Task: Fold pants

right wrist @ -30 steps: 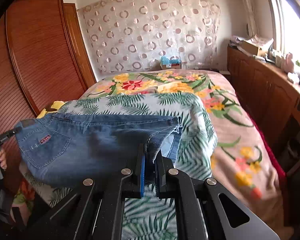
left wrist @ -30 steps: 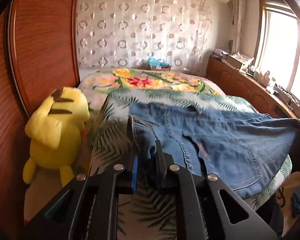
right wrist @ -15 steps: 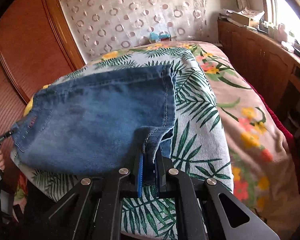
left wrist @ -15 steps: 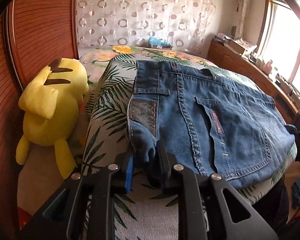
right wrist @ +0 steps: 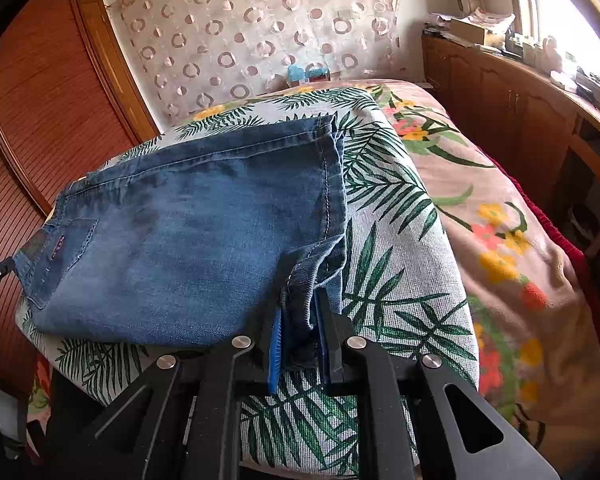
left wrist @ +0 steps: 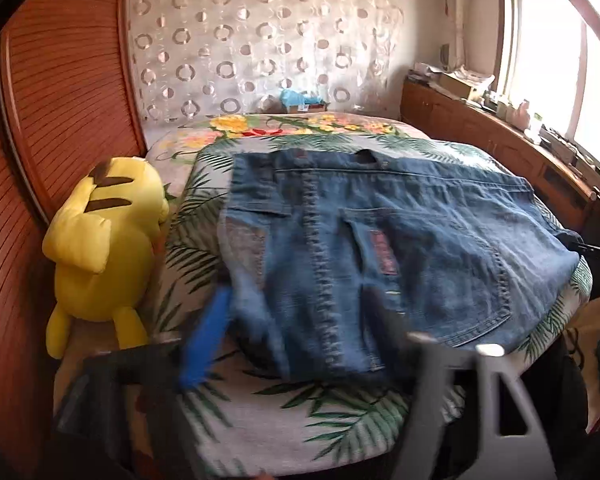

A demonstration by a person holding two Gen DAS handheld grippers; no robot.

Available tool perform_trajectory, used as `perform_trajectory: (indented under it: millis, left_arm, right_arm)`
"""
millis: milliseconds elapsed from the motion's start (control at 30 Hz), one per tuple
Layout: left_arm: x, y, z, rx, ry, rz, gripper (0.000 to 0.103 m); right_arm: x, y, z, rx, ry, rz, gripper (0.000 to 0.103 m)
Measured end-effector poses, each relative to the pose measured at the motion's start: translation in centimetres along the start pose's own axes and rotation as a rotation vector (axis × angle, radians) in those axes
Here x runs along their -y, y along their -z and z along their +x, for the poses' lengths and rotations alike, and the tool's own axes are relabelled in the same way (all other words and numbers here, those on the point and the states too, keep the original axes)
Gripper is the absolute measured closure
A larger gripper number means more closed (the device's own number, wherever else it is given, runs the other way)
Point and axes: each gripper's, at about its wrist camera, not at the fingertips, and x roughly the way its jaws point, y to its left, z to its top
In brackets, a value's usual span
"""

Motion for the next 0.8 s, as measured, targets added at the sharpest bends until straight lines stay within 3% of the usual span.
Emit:
perform_trajectory:
  millis: [300, 500, 700, 800]
  left_arm:
    - [5.5, -0.7, 0.9, 0.007, 0.105, 0.038, 0.014]
    - [9.1, -0.4, 3.7, -0.058, 0.16, 0.073, 0.014]
    - [11.3, 0.7, 5.6, -0.106, 0.169, 0.06, 0.014]
    - [12.0, 1.3, 6.2, -0.115, 0.134, 0.061, 0.014]
  right_arm:
    - [0.1, 0.0, -0.8, 0.017, 0.009, -0.018, 0.088]
    - [0.0, 0.0, -1.8, 0.039, -0.003, -0.026, 0.088]
    - [-0.1, 0.3, -2.0, 0.033, -0.019, -0.035, 0.088]
    - [-0.3, 0.3, -1.7, 0.022, -0.017, -0.044, 0.088]
